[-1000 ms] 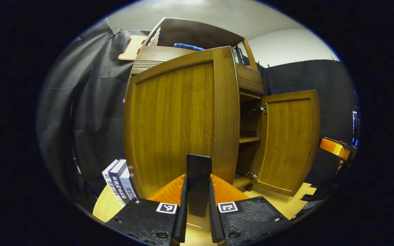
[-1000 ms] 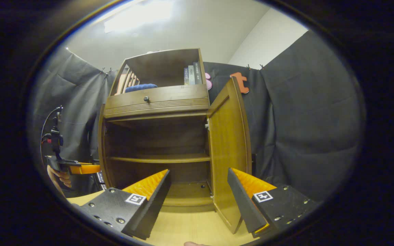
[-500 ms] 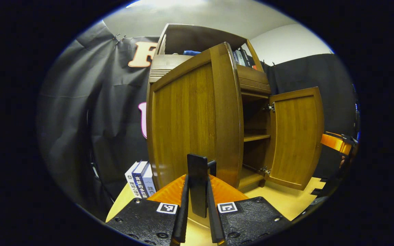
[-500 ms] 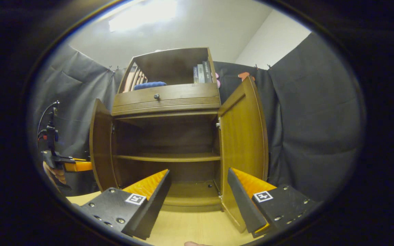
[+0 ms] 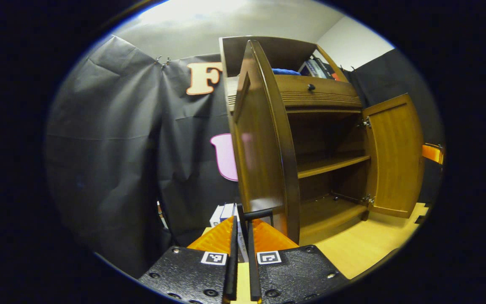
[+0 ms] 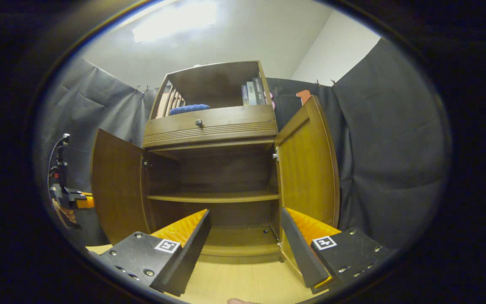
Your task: Open the right door of the double-door shoe cabinet with the right hand, and open the left door with the left hand.
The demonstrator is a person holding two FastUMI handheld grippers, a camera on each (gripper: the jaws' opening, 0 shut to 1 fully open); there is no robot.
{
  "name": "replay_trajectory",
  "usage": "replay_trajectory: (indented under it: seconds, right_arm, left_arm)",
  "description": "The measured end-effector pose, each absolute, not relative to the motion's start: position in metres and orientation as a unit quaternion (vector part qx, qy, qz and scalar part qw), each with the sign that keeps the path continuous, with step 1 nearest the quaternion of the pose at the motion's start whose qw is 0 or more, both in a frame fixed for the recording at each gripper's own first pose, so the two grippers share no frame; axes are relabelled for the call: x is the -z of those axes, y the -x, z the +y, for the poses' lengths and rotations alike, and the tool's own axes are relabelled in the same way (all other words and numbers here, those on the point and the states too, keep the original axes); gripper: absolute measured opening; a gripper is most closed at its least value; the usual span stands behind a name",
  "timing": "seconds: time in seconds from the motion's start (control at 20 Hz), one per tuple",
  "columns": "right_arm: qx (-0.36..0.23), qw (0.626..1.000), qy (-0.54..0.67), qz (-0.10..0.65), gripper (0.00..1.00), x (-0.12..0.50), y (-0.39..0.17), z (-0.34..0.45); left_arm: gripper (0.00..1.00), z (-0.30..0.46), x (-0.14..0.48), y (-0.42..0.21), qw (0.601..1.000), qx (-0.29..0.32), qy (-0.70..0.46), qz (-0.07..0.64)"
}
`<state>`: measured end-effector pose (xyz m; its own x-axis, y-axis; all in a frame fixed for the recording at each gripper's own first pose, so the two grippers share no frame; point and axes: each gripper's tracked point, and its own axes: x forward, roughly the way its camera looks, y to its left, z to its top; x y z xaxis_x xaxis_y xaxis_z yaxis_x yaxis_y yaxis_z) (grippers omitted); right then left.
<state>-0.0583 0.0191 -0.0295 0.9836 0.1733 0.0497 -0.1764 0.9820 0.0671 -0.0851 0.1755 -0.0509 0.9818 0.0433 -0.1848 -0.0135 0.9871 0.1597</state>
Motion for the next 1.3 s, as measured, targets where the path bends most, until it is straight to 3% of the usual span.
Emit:
replay_trajectory:
  seconds: [0.2, 0.25, 0.3, 0.6, 0.65, 0.7, 1.05, 1.15, 1.3]
  right_arm:
    - [-0.089, 0.995, -0.035, -0.021, 0.99, 0.027, 0.061, 0.021]
    - [-0.086, 0.995, -0.034, -0.024, 0.94, 0.025, 0.062, 0.017]
    - [-0.084, 0.995, -0.036, -0.026, 0.99, 0.023, 0.063, 0.015]
    - [-0.075, 0.996, -0.040, -0.023, 0.98, 0.025, 0.061, 0.002]
    - [-0.071, 0.996, -0.041, -0.023, 0.94, 0.026, 0.061, -0.002]
    - [-0.067, 0.997, -0.043, -0.022, 0.99, 0.026, 0.059, -0.006]
    - [-0.059, 0.997, -0.052, -0.010, 0.99, 0.035, 0.056, -0.013]
    - [-0.063, 0.997, -0.052, -0.010, 0.99, 0.034, 0.059, -0.009]
    - [-0.065, 0.997, -0.045, -0.014, 0.99, 0.033, 0.060, -0.008]
  left_arm:
    - [0.10, 0.203, 0.054, 0.087, 0.994, -0.002, -0.030, 0.109]
    - [0.10, 0.208, 0.054, 0.088, 0.994, 0.006, -0.025, 0.107]
    - [0.10, 0.211, 0.054, 0.086, 0.994, 0.012, -0.024, 0.110]
    - [0.10, 0.217, 0.055, 0.085, 0.992, 0.032, -0.014, 0.118]
    - [0.10, 0.217, 0.056, 0.085, 0.992, 0.031, -0.014, 0.120]
    - [0.10, 0.216, 0.057, 0.087, 0.992, 0.030, -0.014, 0.124]
    - [0.12, 0.217, 0.067, 0.102, 0.991, 0.027, -0.009, 0.133]
    - [0.20, 0.225, 0.069, 0.110, 0.990, 0.004, -0.001, 0.143]
    - [0.52, 0.246, 0.064, 0.126, 0.988, -0.053, -0.005, 0.144]
